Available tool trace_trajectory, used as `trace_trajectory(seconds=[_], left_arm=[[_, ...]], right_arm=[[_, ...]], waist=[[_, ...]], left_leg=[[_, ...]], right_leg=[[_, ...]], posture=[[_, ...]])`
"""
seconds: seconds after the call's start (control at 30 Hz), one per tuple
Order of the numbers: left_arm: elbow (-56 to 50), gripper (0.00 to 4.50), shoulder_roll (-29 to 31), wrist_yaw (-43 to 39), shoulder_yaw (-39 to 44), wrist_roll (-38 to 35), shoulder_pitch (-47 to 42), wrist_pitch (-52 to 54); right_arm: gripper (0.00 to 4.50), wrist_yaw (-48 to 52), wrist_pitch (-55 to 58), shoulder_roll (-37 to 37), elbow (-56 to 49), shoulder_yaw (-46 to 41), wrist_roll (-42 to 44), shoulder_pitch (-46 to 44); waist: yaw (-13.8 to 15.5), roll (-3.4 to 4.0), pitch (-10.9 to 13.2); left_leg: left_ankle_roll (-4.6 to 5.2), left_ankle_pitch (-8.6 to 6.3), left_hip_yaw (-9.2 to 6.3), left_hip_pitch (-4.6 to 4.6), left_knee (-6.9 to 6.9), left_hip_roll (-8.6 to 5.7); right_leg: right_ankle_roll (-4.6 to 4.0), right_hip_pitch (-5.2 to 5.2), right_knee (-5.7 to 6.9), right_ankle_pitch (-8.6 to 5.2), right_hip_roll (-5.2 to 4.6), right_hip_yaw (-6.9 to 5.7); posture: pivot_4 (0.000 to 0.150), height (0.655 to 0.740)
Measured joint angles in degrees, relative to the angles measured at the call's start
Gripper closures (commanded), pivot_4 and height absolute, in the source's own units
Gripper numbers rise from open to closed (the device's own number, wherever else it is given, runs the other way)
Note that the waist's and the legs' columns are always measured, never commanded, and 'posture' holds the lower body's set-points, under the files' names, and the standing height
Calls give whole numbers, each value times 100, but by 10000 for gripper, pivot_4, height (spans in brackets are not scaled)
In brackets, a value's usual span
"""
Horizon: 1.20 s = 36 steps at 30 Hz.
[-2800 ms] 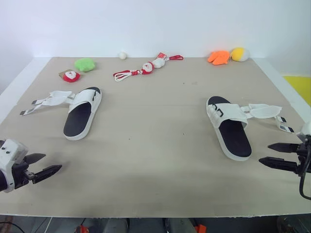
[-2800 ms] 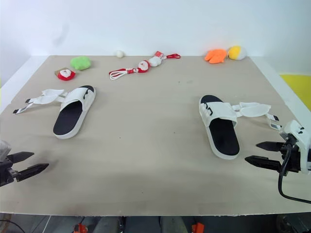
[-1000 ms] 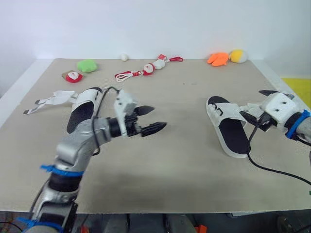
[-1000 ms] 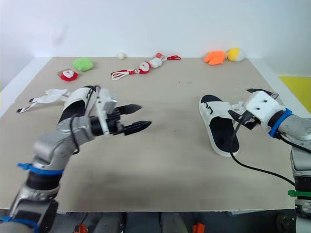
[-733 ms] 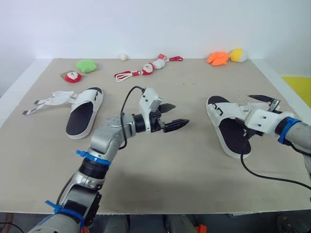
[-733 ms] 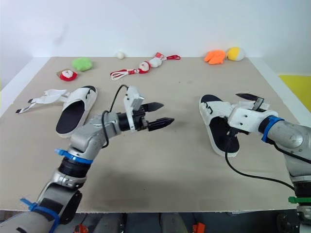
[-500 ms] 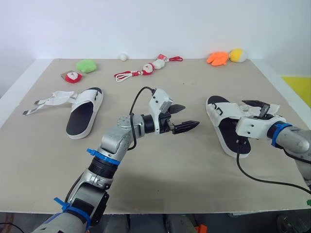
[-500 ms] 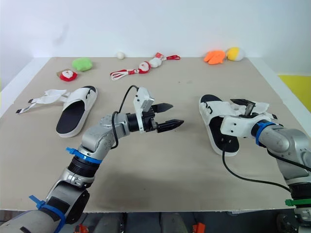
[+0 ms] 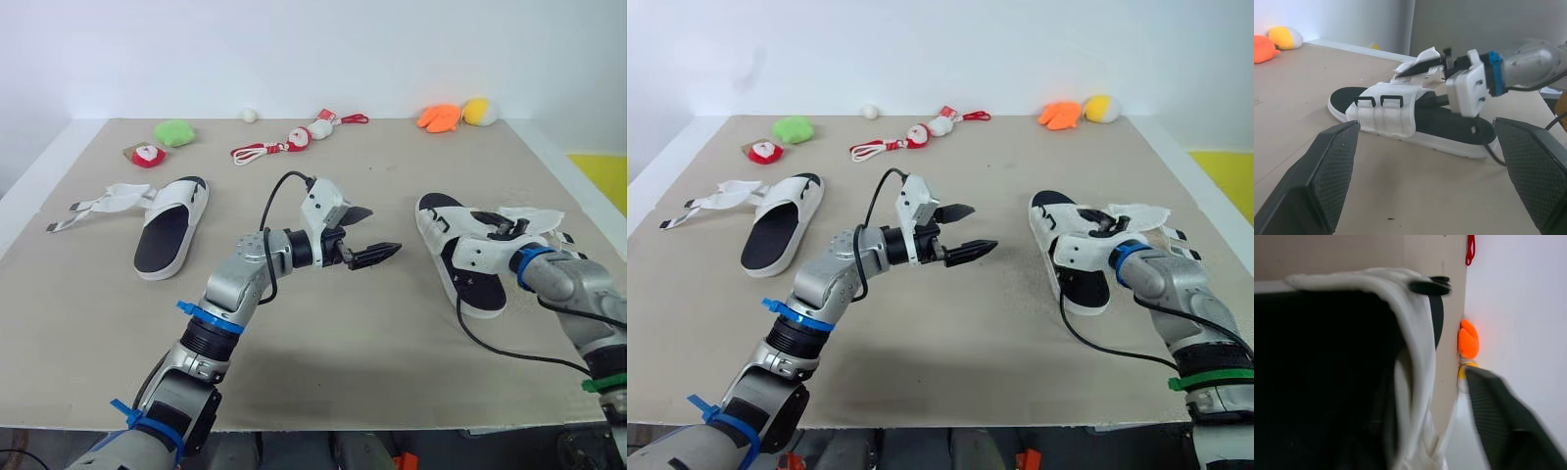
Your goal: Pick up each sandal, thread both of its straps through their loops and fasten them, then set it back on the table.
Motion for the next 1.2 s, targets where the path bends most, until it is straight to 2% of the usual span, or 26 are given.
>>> trace_trajectory(seconds=[0.07,0.2,0.37,0.5,0.67,0.87,0.9,0.97,1.13,1.2], left_arm=[[-1,0,7,-5,3,-3,1,1],[-2,0,52,-8,20,-5,7,7],[-46,0,360,-25,209,-65,99,76],[-377,0,938,-215,674,-386,125,399],[-1380,0,2399,-992,1157,-1179,498,1370],[-2017,0,3307,-1367,1627,-1964,865,2152],[-2260,0,3632,-1481,1883,-2231,967,2346],[-2378,0,3755,-1521,2022,-2400,1028,2450],[-2946,0,4517,-1923,2273,-2846,1634,2669],[-3020,0,4552,-1974,2286,-2889,1739,2660]], right_arm=[[44753,-113,-5,28,164,107,-93,-95],[44753,-327,-61,64,344,226,-229,-204],[44753,-811,-816,52,638,306,-256,-267],[44753,-886,-1961,12,650,405,-117,-396],[44753,-359,-3830,-8,541,783,451,-903],[44753,304,-4785,326,87,1336,1334,-999],[44753,569,-5040,418,-121,1598,1628,-1092],[44753,719,-5162,473,-154,1769,1790,-1202],[44753,1292,-5922,720,-72,2532,2154,-1692],[44753,1385,-6179,841,36,2689,2143,-1801]], waist=[[1,0,0],[-4,0,0],[-51,0,0],[-160,1,4],[-271,1,10],[-286,-15,21],[-285,-17,22],[-262,-20,24],[-282,-29,29],[-281,-29,29]], left_leg=[[0,0,1,0,0,-2],[1,1,1,1,0,-1],[2,1,1,2,-6,-1],[3,2,1,1,-20,0],[3,2,0,5,-47,4],[3,1,-4,3,-46,6],[3,2,-5,3,-45,9],[3,2,-7,4,-37,10],[3,2,-6,8,-40,21],[4,2,-8,8,-40,22]], right_leg=[[0,0,0,0,-2,1],[1,0,0,1,-1,1],[1,-2,0,1,0,2],[4,-7,-1,-2,0,4],[13,-12,-1,-13,0,5],[7,-11,-1,-15,-1,1],[4,-11,-1,-14,0,-2],[-3,-7,0,-12,0,-7],[-22,-10,2,-10,8,-12],[-30,-10,4,-9,9,-15]], posture=[[1500,7400],[1500,7400],[1500,7400],[1500,7400],[1500,7400],[1500,7400],[1500,7400],[1500,7400],[1500,7400],[1500,7400]])
